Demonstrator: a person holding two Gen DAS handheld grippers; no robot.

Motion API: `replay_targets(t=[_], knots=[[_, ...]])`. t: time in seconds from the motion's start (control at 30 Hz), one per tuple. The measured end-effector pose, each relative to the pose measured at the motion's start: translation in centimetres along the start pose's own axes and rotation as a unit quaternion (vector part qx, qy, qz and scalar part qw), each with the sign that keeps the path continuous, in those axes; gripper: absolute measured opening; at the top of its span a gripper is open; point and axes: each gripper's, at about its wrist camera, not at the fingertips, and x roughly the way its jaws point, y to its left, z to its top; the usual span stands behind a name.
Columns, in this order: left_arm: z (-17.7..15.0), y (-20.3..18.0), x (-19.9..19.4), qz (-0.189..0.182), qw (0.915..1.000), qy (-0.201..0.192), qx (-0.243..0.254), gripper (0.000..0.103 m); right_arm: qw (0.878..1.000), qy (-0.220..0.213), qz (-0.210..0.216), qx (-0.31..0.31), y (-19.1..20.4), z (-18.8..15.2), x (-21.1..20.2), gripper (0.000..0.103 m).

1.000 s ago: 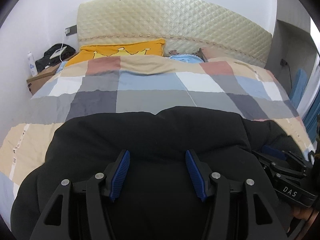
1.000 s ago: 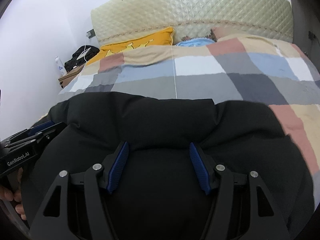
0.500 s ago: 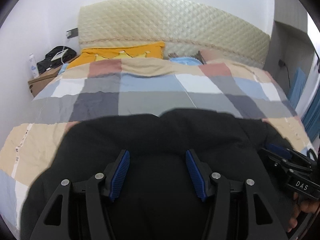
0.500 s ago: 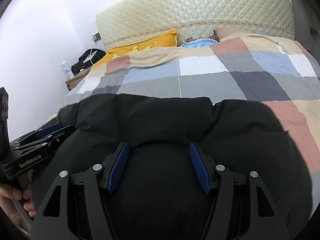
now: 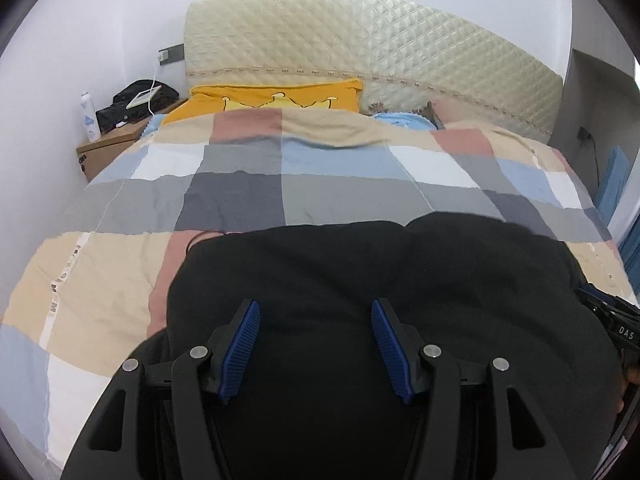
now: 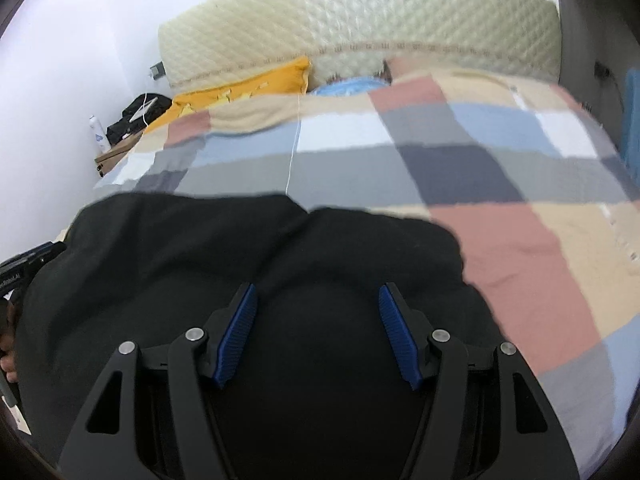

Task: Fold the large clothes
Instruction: 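Press both open tools down on the folded jacket to flatten it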

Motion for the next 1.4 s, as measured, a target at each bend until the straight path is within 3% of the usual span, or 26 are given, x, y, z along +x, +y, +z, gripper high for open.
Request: replay_targets(t=[0.37, 0.7, 0.87, 0.97, 1.03, 1.13, 1.23, 1.4], knots=[[-1.3, -0.6, 1.2, -0.004, 1.0000, 0.001, 0.002, 0.059, 0.999, 0.017, 0.040, 0.024, -0.8, -0.9, 1.3, 0.066], [-1.7, -0.8, 1.2, 0.004, 1.0000, -0.005, 0.002, 0.060, 0.998, 0.010, 0.049, 0.031, -0.9, -1.7, 1.1, 0.066], [-1.6, -0.9, -1.2, 0.010, 0.9995, -0.029, -0.010, 0.060, 0.999, -0.014, 0.030, 0.016, -0.2, -1.9, -0.7, 0.066], [-1.8, -2.2, -3.6, -0.023, 0.9980, -0.060, 0.000, 0.060, 0.999, -0.040, 0.026, -0.004, 1.1, -1.7, -2.5, 0.066], [-2.2, -3.5, -4.2, -0.025, 0.9970, -0.070, 0.021, 0.060, 0.998, -0.055, 0.040, 0.003, 1.8, -1.5, -3.4, 0.066], [-2.9, -5.3, -3.0, -0.016, 0.9972, -0.055, 0.048, 0.060, 0.996, -0.066, 0.053, -0.009, 3.5, -1.7, -3.7, 0.066], [-3.2, -5.6, -2.0, -0.012, 0.9974, -0.053, 0.047, 0.060, 0.996, -0.055, 0.041, -0.056, 5.5, -2.6, -2.2, 0.066], [-3.5, -5.7, -1.0, -0.014, 0.9980, -0.041, 0.046, 0.061, 0.997, -0.046, 0.048, -0.047, 5.2, -2.9, -0.8, 0.067]])
